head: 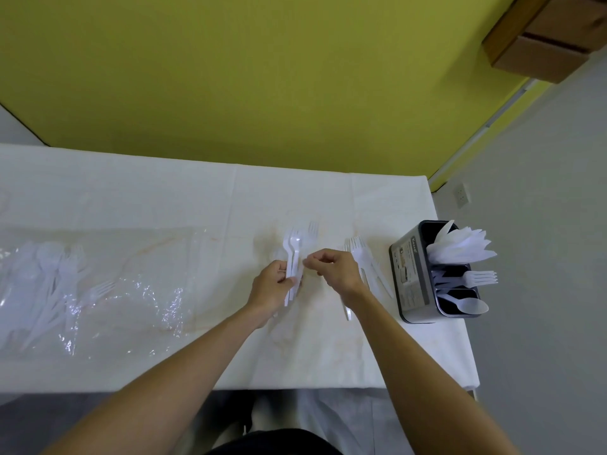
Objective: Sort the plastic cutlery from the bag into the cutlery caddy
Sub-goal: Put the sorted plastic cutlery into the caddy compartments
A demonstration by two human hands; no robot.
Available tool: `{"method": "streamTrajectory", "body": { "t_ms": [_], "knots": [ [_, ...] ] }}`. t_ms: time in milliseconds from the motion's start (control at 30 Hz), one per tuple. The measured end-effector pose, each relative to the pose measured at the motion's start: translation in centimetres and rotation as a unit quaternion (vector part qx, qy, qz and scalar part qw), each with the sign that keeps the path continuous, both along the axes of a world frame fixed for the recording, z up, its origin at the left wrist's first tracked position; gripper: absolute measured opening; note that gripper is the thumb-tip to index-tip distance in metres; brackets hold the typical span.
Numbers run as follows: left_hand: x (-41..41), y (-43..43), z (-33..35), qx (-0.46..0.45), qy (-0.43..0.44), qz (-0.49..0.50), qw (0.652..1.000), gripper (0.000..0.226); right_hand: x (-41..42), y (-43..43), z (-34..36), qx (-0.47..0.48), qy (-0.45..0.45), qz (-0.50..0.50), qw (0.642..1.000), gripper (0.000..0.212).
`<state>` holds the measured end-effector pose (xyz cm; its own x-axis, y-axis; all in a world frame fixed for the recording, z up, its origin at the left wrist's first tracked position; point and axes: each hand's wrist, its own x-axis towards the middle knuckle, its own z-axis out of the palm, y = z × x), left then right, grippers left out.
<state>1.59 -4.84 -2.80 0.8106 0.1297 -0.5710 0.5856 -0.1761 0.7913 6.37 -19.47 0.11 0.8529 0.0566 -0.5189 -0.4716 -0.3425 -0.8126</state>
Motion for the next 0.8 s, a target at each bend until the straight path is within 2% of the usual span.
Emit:
{"method": "streamTrajectory", "body": {
  "t_ms": [100, 167, 233, 300, 367, 467, 567, 633, 733, 800],
  "knots": [
    [0.0, -0.2, -0.1, -0.026, 0.002, -0.010, 1.000, 0.015, -0.1, -0.1, -0.4, -0.024, -0.006, -0.009, 1.000, 0.013],
    [0.0, 0.0, -0.4, -0.009, -0.002, -0.006, 1.000, 0.015, -0.4, -0.7, -1.1, -0.140, -0.033, -0.037, 0.989, 0.019],
    [-0.1, 0.2, -0.5, -0.010, 0.002, 0.000, 1.000, 0.013, -1.2, -1.7, -1.9, -0.295, -0.048, -0.055, 0.953, 0.019],
    [-0.2, 0.2, -0.5, -0.018, 0.011, 0.004, 1.000, 0.015, -2.4, -2.4, -3.1, -0.381, -0.055, -0.015, 0.923, 0.022],
    [-0.2, 0.1, -0.4, -0.012, 0.016, 0.006, 1.000, 0.015, -3.2, -2.4, -4.0, -0.396, -0.059, 0.022, 0.916, 0.021],
    [-0.2, -0.3, -0.3, -0.001, 0.018, -0.003, 1.000, 0.021, -3.4, -1.5, -4.5, -0.363, -0.073, 0.047, 0.928, 0.013],
    [-0.1, -0.7, -0.2, 0.001, 0.020, -0.022, 1.000, 0.025, -3.2, -0.5, -4.2, -0.303, -0.090, 0.072, 0.946, 0.023],
    [-0.1, -0.9, 0.1, -0.005, 0.021, -0.030, 0.999, 0.028, -3.0, -0.8, -3.7, -0.296, -0.109, 0.024, 0.949, 0.028],
    [0.0, -0.8, 0.0, -0.017, 0.033, -0.038, 0.999, 0.031, -2.6, -2.7, -3.6, -0.337, -0.116, -0.063, 0.932, 0.028],
    [0.0, -0.7, -0.3, -0.018, 0.047, -0.047, 0.998, 0.029, -2.4, -3.9, -4.0, -0.376, -0.089, -0.053, 0.921, 0.033]
  ]
}}
